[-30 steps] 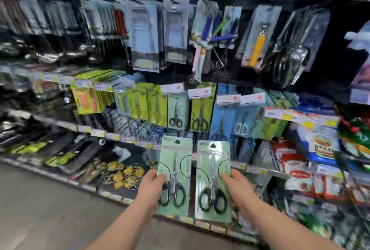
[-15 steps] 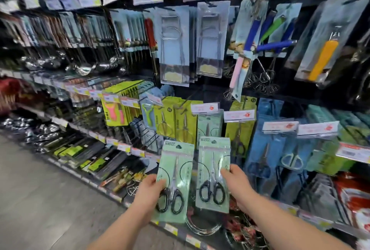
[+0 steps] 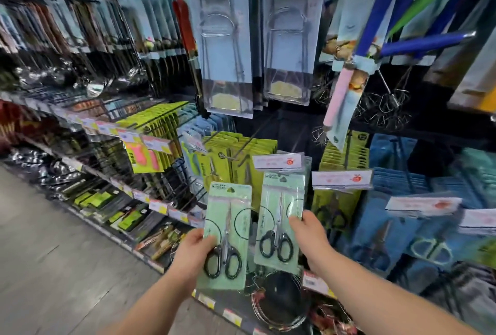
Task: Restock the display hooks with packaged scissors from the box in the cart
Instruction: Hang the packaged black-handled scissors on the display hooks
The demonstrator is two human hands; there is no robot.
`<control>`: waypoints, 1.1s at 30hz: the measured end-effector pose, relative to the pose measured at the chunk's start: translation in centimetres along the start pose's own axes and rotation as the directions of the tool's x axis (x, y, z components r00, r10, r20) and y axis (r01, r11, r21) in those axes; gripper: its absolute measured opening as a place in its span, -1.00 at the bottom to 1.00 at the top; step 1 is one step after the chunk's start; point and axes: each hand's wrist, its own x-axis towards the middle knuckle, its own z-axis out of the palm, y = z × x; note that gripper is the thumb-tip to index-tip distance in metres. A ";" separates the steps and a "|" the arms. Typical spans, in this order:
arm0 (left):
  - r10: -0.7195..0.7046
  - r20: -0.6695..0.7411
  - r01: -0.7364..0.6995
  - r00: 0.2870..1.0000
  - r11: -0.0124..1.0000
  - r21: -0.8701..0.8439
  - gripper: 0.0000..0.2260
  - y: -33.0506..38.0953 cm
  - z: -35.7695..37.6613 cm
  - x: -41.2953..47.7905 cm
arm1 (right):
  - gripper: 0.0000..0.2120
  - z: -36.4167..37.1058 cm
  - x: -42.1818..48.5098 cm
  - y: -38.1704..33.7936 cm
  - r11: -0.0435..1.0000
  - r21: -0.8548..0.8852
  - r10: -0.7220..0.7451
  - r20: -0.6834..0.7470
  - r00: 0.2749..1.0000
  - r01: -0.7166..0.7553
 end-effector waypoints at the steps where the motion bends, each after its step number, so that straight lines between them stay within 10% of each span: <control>1: 0.005 0.000 -0.005 1.000 1.000 0.006 -0.95 0.0 0.0 0.3 | -0.70 0.1 0.4 0.0 1.000 0.004 -0.007 0.000 1.000 0.007; 26: 0.023 0.249 -0.018 0.968 1.000 -0.025 -0.87 0.3 -0.1 8.2 | -0.89 1.6 4.2 1.1 0.996 -0.037 -0.092 -0.208 0.974 0.086; 33: 0.050 0.336 -0.039 0.941 0.998 -0.039 -0.90 0.3 -0.8 9.3 | -0.52 2.0 7.3 0.9 0.999 0.006 0.034 -0.248 0.968 -0.033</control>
